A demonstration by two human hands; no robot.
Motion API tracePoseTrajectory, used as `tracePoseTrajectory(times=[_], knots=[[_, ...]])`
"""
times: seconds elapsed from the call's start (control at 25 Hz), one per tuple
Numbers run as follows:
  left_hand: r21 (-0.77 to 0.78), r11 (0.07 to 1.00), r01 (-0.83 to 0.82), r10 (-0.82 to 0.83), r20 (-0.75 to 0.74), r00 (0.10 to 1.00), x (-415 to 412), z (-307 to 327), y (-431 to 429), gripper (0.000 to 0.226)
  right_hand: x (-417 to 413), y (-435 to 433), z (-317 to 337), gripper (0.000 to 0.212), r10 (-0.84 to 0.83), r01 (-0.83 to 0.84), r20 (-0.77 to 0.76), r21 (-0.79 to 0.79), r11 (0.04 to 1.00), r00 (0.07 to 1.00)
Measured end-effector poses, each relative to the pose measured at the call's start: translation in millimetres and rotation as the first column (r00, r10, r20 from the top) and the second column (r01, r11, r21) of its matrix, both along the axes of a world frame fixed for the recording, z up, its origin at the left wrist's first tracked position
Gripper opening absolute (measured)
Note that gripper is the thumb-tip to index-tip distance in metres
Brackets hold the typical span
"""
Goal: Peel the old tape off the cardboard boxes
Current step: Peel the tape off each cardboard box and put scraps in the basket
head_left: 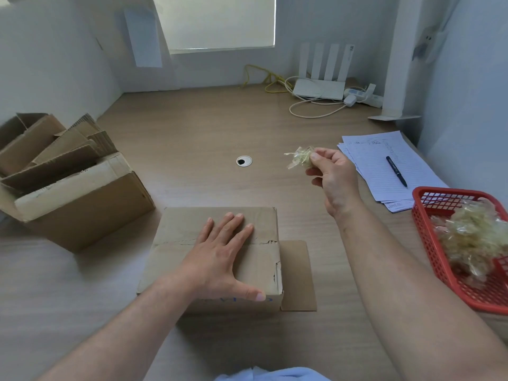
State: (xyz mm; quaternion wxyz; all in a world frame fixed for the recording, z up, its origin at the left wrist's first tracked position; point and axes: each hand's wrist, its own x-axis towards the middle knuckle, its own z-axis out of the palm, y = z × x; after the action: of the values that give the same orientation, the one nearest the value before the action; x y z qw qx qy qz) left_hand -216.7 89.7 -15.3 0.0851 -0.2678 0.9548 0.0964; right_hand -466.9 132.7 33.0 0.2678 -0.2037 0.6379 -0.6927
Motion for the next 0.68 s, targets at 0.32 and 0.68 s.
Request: tracePoseTrajectory(times=[0.32, 0.68], knots=[[0.051, 0.998, -0.041, 0.042, -0.032, 0.999, -70.6, 2.8, 9.0, 0.138, -17.5, 36.9, -10.8, 0.009, -0.032, 0.032, -0.029, 0.007, 0.999, 0.999], [0.041, 0.999, -0.008, 0.01, -0.044, 0.999, -152.8, 4.7, 26.8, 0.141, -119.0, 127.4, -19.2, 0.012, -0.266, 0.365, -0.395, 0.201, 0.909, 0.879]])
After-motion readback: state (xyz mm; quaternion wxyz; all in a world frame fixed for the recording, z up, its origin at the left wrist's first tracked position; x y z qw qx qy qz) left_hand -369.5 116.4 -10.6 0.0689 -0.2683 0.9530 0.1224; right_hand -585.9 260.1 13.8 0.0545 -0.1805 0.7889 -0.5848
